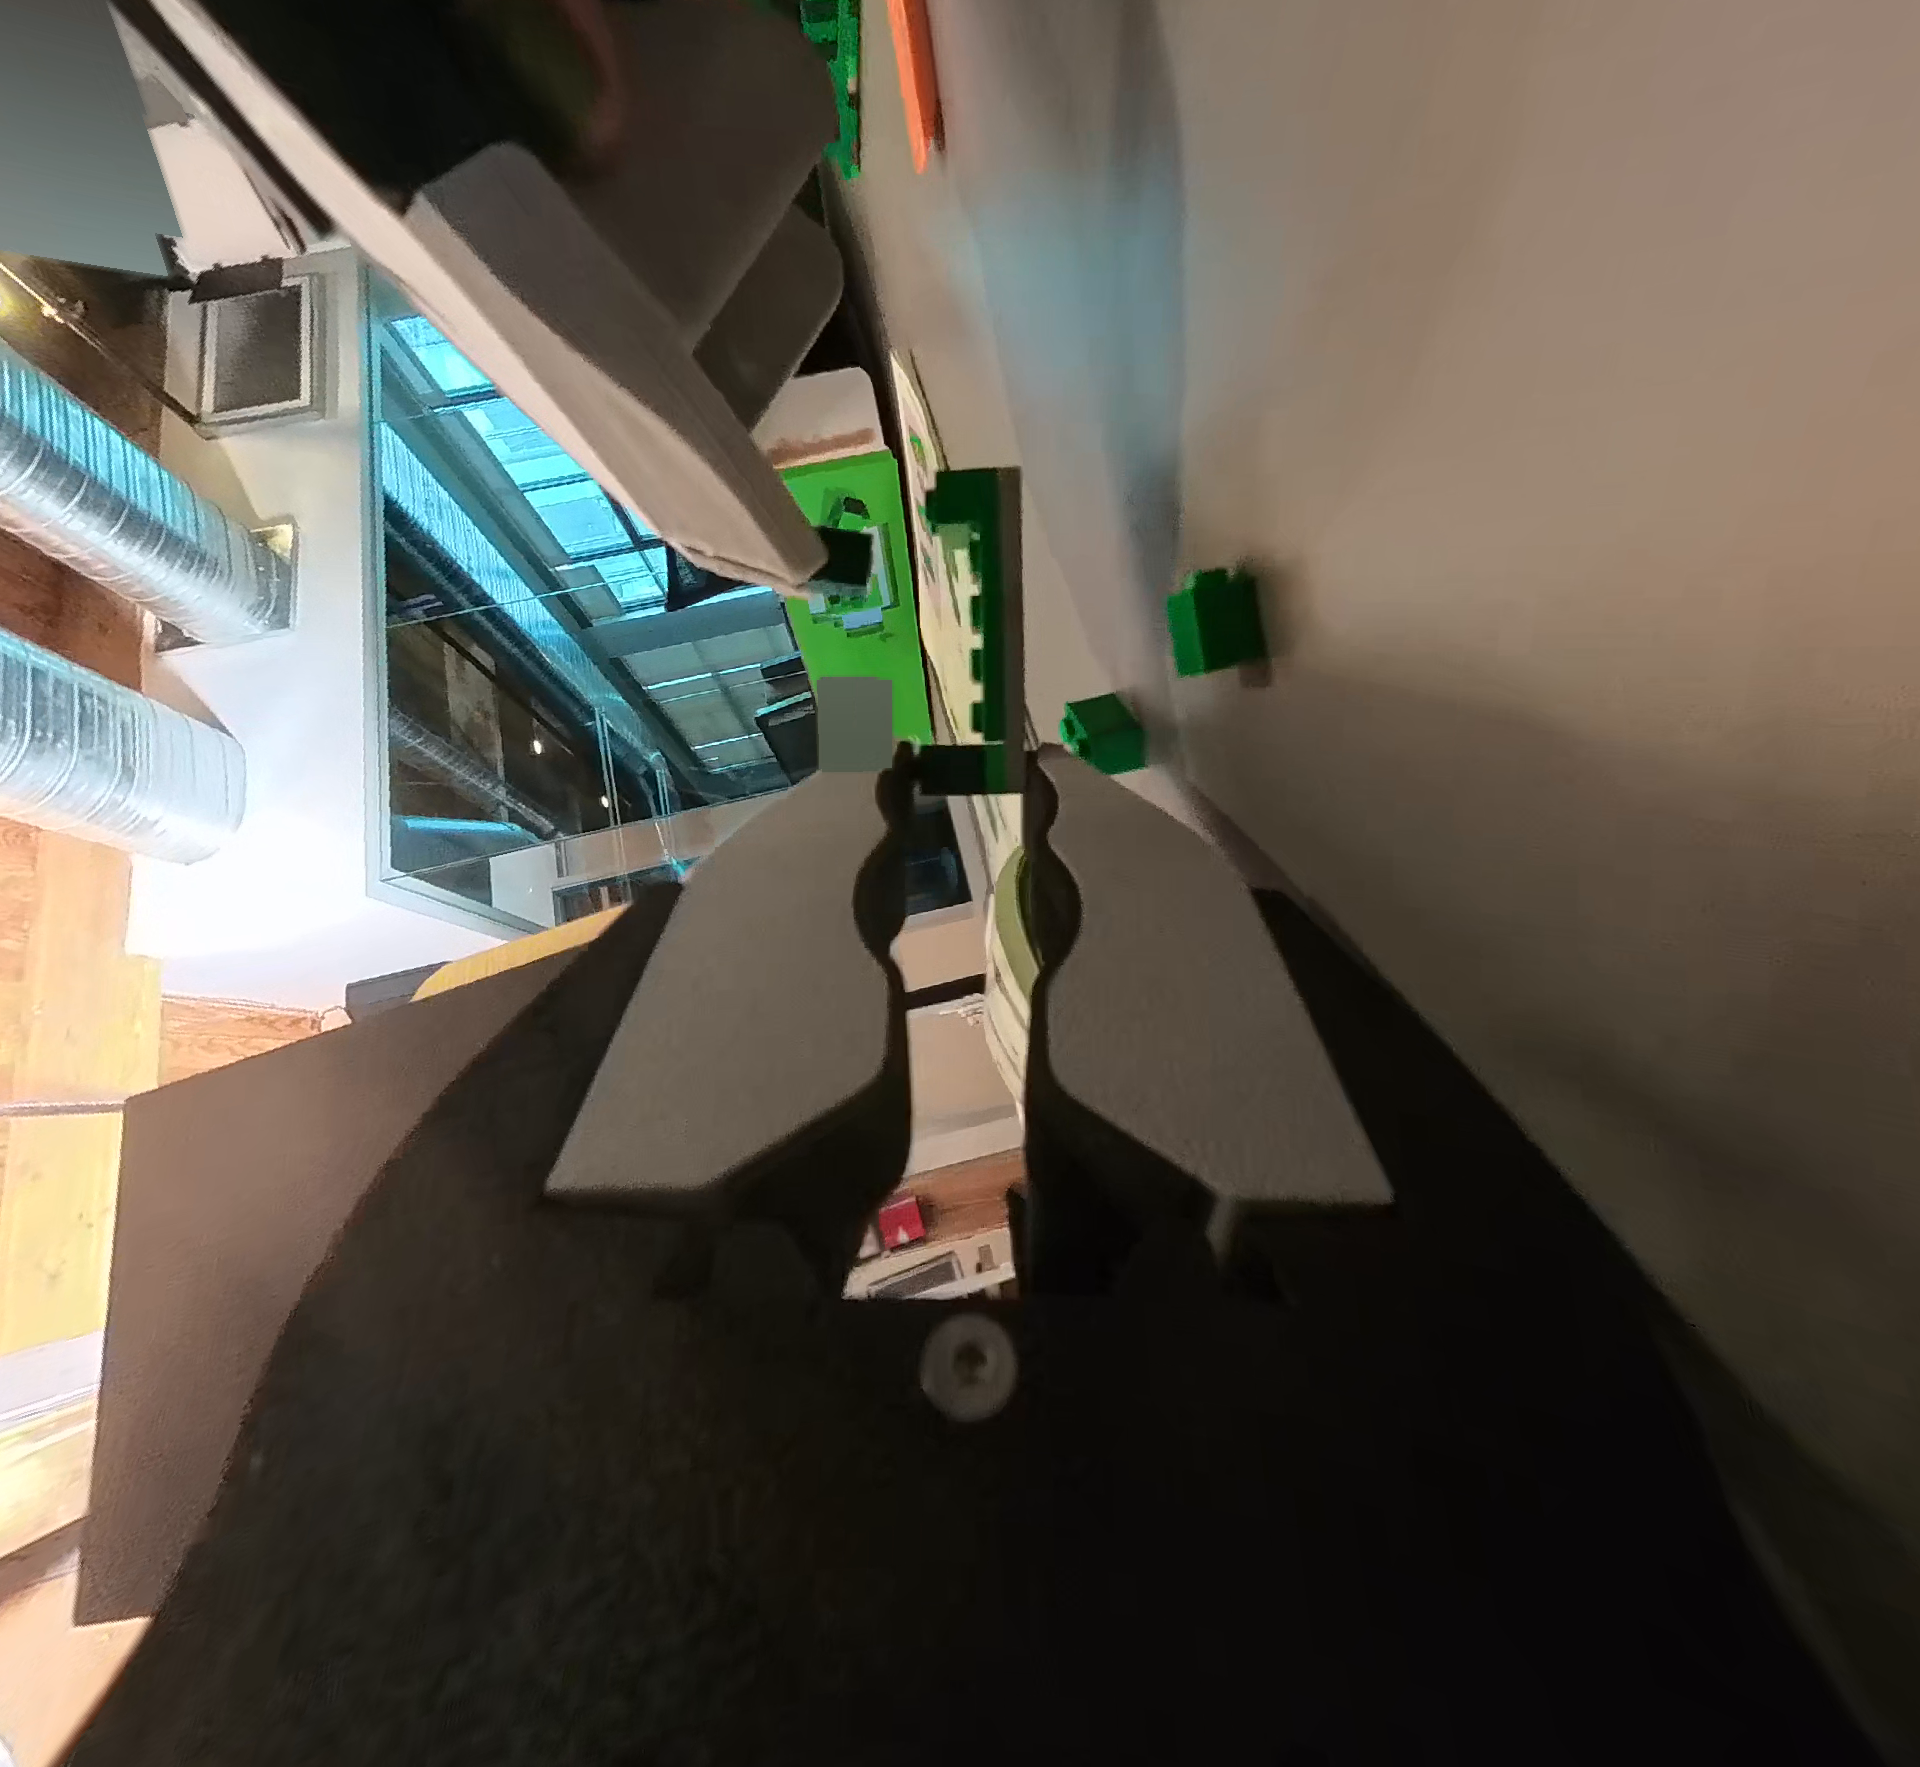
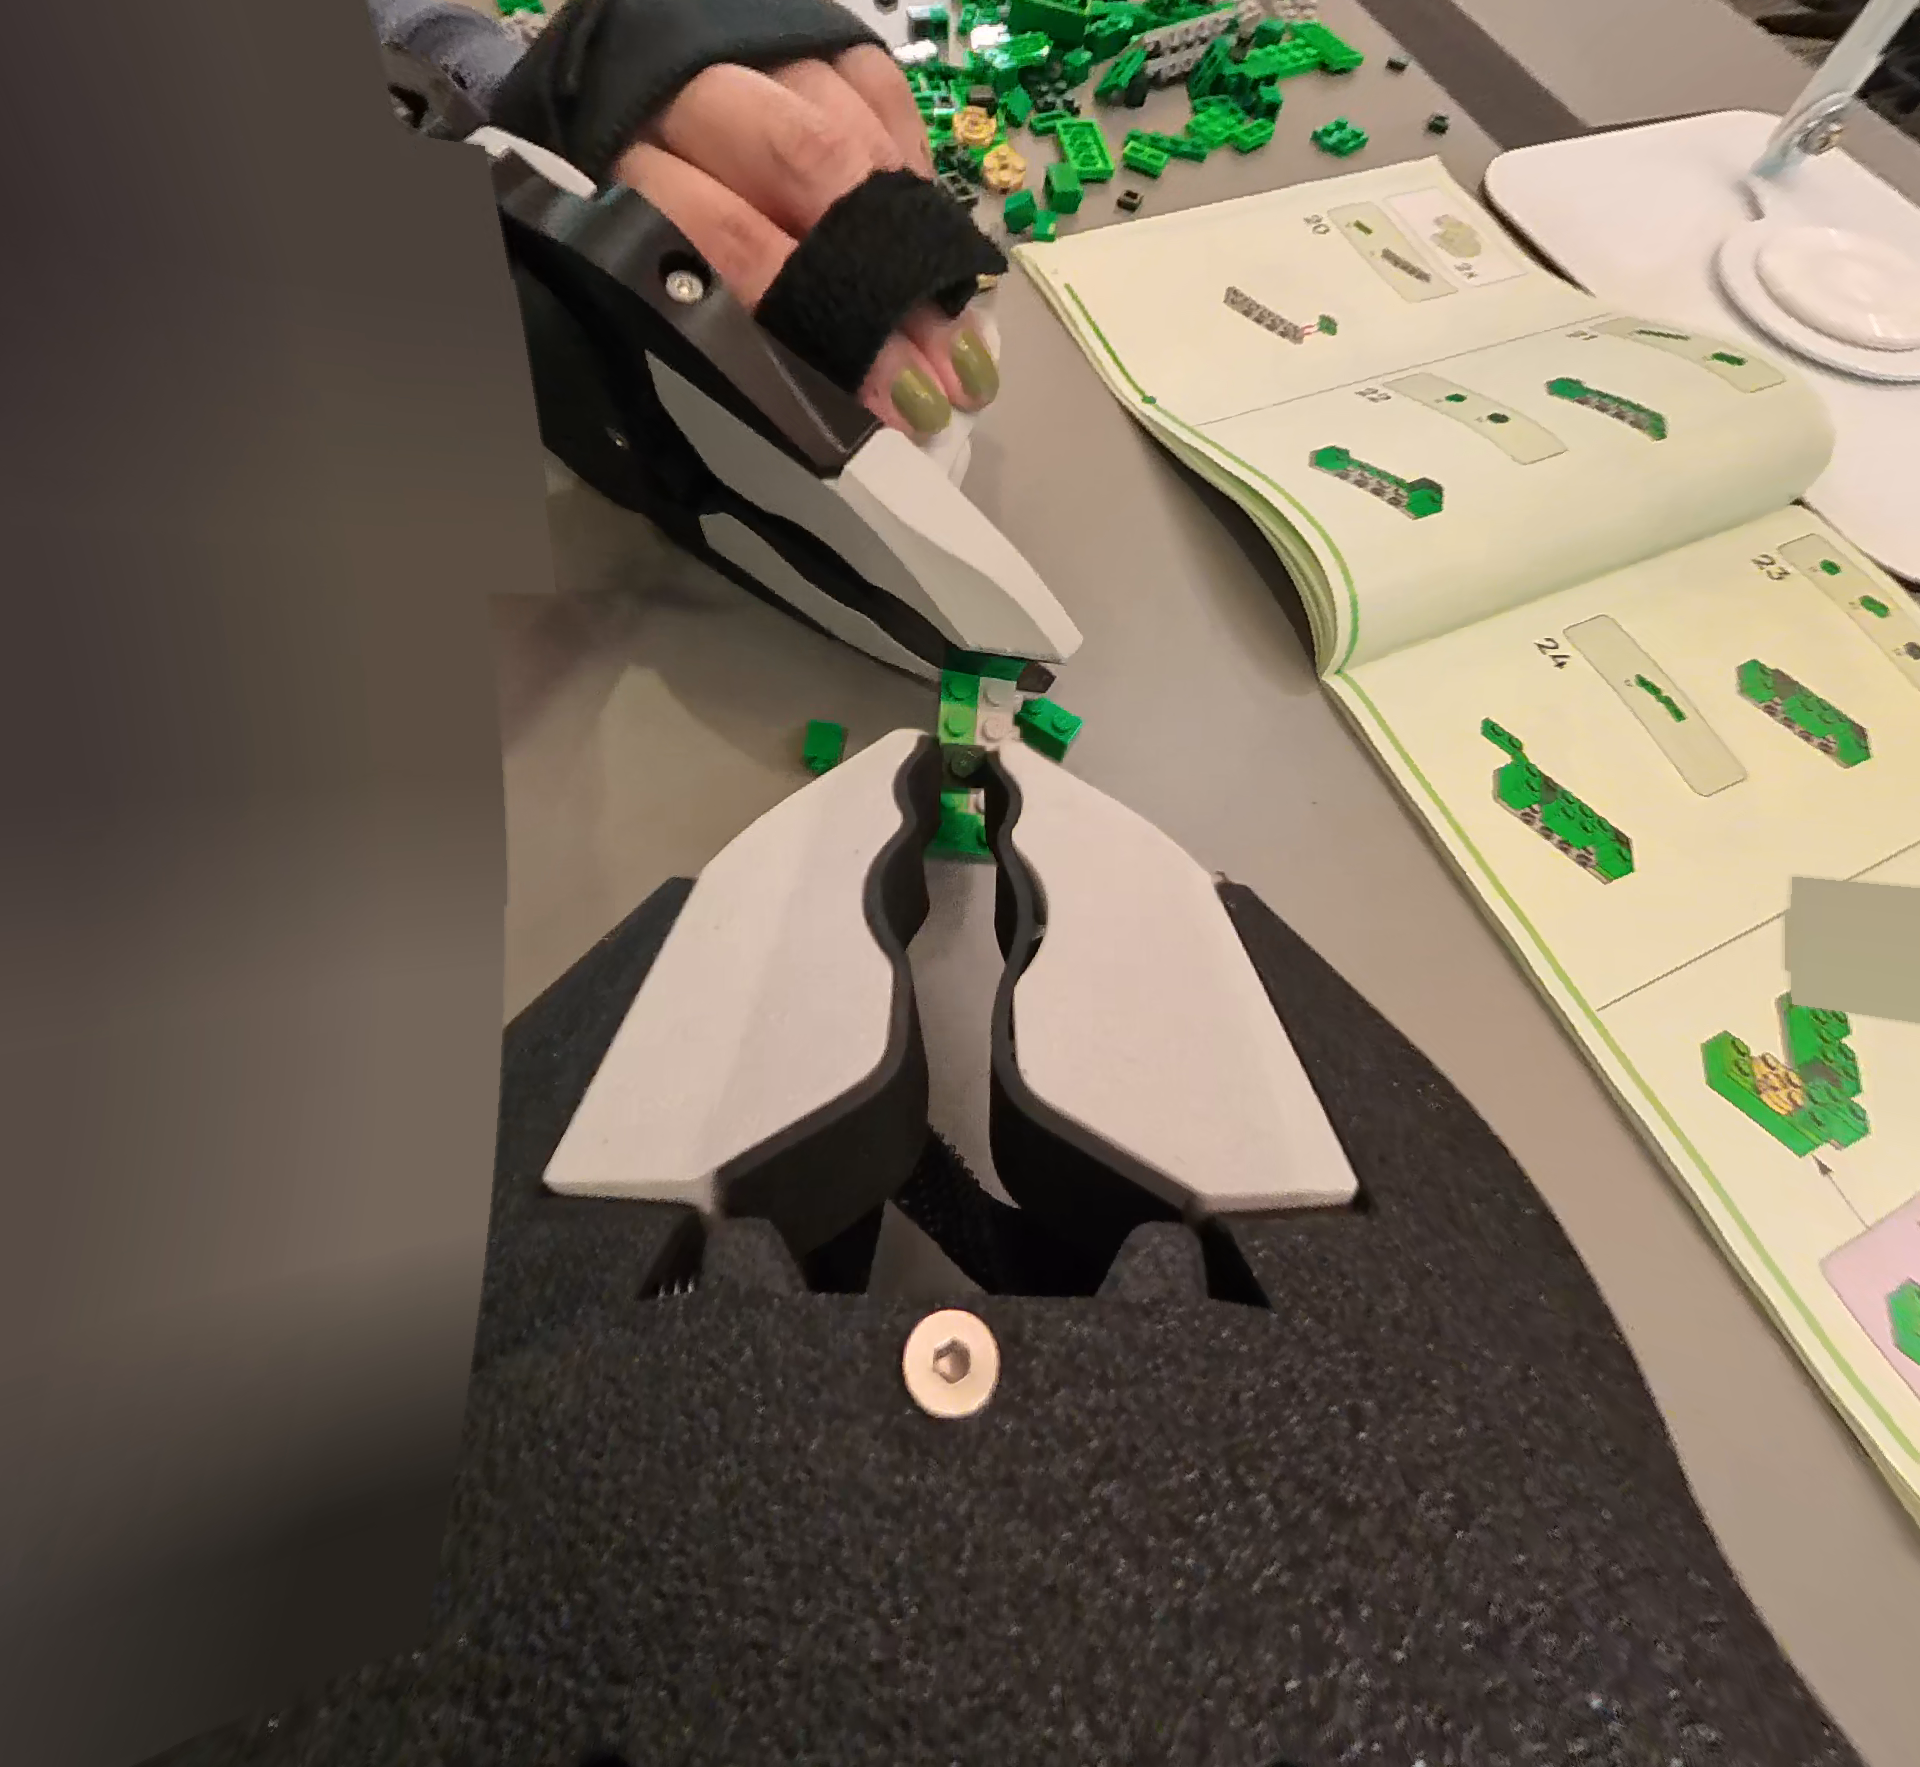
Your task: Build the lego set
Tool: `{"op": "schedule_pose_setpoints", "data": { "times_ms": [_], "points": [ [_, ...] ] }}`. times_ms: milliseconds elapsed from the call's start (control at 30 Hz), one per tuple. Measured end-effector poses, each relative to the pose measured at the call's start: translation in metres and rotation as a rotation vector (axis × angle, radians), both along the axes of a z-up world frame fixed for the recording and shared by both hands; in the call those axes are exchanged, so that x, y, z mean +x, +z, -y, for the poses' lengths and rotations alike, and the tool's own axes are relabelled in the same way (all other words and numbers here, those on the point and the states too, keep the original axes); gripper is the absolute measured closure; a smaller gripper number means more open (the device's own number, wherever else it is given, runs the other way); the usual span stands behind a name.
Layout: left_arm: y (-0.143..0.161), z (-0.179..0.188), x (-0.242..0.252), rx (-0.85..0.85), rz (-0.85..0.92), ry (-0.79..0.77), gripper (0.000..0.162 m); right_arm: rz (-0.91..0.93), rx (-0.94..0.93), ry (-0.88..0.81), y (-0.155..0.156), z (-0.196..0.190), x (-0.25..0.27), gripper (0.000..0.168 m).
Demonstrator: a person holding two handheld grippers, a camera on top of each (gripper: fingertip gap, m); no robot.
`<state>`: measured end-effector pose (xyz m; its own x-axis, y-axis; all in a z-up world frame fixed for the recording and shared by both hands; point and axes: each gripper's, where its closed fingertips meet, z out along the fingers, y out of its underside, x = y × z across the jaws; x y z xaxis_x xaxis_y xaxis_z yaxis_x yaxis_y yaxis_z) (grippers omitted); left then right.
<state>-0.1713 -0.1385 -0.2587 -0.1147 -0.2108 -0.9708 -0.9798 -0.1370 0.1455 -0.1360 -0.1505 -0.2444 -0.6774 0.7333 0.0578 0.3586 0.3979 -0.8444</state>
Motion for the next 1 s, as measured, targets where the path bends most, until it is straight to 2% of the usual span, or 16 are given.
{"op": "schedule_pose_setpoints", "data": {
  "times_ms": [367, 1000],
  "points": [
    [0.004, 0.001, 0.006, 0.027, -0.087, -0.013, 0.143, 0.085, 0.115, 0.007, -0.015, 0.004, 0.005, 0.161],
    [0.004, 0.001, 0.004, 0.023, -0.067, -0.004, 0.143, 0.091, 0.172, -0.018, -0.015, 0.002, 0.005, 0.161]
  ]
}}
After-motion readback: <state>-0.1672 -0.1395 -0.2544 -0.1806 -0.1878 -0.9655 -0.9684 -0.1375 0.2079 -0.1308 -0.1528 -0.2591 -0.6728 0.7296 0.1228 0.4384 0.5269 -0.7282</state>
